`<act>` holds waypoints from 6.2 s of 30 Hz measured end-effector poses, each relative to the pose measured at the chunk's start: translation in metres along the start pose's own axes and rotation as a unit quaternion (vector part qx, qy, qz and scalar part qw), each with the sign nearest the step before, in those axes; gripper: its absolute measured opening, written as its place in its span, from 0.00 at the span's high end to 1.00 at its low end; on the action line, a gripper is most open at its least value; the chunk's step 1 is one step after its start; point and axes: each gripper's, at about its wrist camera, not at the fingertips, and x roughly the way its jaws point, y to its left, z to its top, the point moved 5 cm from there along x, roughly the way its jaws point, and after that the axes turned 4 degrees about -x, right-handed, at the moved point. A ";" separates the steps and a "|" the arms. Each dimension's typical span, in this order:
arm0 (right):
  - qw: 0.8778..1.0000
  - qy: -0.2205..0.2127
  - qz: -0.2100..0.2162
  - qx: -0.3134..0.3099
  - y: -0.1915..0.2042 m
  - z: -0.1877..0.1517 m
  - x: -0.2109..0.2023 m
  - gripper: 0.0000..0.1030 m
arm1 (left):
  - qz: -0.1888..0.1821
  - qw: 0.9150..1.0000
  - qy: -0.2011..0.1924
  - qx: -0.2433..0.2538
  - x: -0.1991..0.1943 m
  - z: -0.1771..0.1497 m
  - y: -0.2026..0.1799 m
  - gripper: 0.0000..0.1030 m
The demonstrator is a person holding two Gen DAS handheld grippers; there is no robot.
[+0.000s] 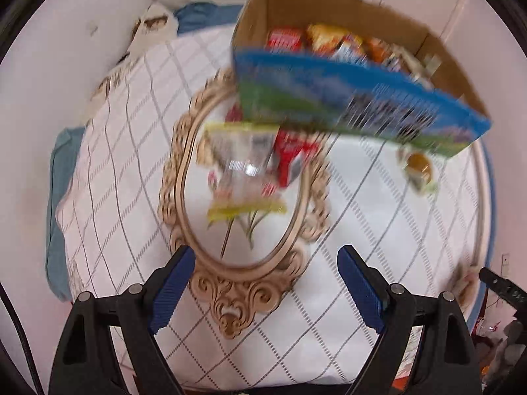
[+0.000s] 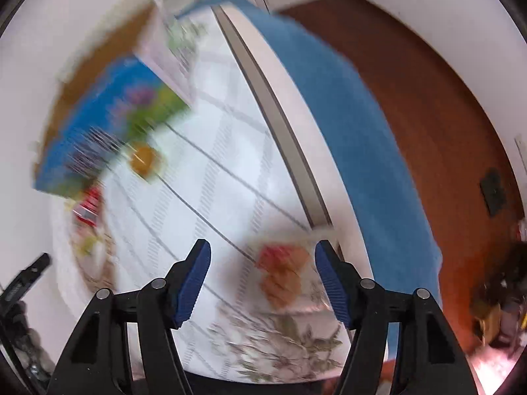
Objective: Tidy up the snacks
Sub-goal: 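Grasp the oat cookie pack with the right tool while the left tool grasps the clear yellow-edged pack, then carry both packs into the box and open both tools, then grasp the egg-yolk pastry with the right tool while the left tool grasps the red triangle candy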
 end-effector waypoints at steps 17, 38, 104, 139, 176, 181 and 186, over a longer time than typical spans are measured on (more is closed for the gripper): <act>0.995 0.018 -0.026 -0.098 0.070 -0.031 0.055 0.36 | 0.008 0.997 0.042 -0.061 0.059 0.059 0.046 0.14; 0.994 0.031 0.020 -0.103 0.091 0.009 0.030 0.17 | -0.062 0.987 0.139 -0.046 0.094 -0.032 0.048 0.52; 0.982 -0.070 0.026 -0.175 0.217 0.241 0.006 0.03 | -0.054 0.998 0.029 0.011 0.030 0.216 -0.073 0.04; 0.946 -0.244 -0.010 -0.215 0.190 0.118 -0.168 0.03 | -0.072 0.980 -0.187 0.017 -0.134 0.120 -0.054 0.04; 0.984 -0.019 0.057 -0.165 0.165 0.112 0.075 0.36 | -0.014 0.996 0.080 0.040 0.115 0.090 -0.037 0.54; 0.982 -0.022 0.047 -0.180 0.172 0.110 0.085 0.46 | -0.022 0.995 0.091 0.033 0.116 0.077 -0.036 0.63; 0.981 -0.025 0.052 -0.185 0.172 0.102 0.081 0.51 | -0.054 0.992 0.113 -0.001 0.110 0.045 -0.028 0.63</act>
